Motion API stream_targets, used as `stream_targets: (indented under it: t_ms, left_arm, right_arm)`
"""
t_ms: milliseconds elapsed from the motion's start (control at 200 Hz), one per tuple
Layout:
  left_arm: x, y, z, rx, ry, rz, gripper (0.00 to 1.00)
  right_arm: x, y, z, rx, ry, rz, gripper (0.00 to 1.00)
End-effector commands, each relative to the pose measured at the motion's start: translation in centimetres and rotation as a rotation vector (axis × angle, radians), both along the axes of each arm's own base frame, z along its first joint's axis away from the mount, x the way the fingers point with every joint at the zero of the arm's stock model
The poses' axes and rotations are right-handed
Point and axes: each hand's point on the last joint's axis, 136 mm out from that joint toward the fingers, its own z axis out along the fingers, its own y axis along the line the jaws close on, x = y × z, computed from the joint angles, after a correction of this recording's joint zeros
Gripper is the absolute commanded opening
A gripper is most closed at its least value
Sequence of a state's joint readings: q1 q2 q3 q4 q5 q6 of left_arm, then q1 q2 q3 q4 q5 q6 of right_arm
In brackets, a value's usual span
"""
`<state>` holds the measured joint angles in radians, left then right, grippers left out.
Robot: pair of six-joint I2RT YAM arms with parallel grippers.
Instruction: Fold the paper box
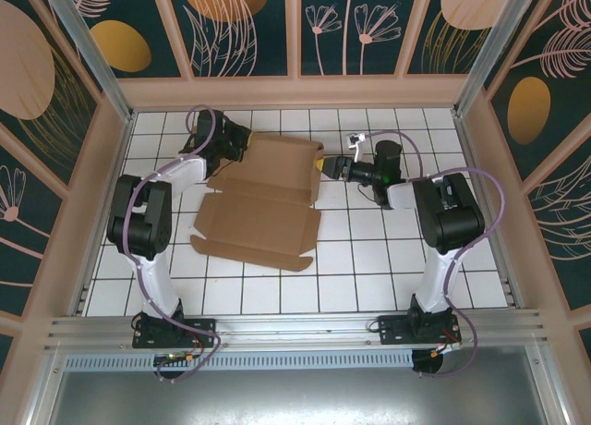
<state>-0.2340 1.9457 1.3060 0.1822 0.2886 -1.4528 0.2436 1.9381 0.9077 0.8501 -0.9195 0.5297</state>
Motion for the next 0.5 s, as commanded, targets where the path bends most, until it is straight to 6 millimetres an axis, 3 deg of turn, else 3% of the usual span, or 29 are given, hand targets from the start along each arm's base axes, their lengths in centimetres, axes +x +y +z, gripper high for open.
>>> stream_targets:
  t_ms: [0,175,410,495]
  left_arm:
    - [-0.5,0.3,-2.6,-0.005,0.122,0.003,0.0]
    - [0.4,1.0,-3.0,-0.005,0.158,0.021,0.0]
    - [0.2,0.9,-2.0,-0.035,0.122,0.03,0.0]
    - [0.2,1.0,-1.5,-0.038,0.104,0.034,0.0]
  right_arm:
    - [-0.2,0.4,0.3,0.033,0.006,0.033,0.71]
    - [1.3,0.6,-0.9,-0.058,0.073,-0.014,0.66]
    - [1.5,3.0,-4.7,-0.337,0.111,-0.074,0.67]
    - [2.1,2.7,-6.0,-0.453,0.112,-0.151,0.67]
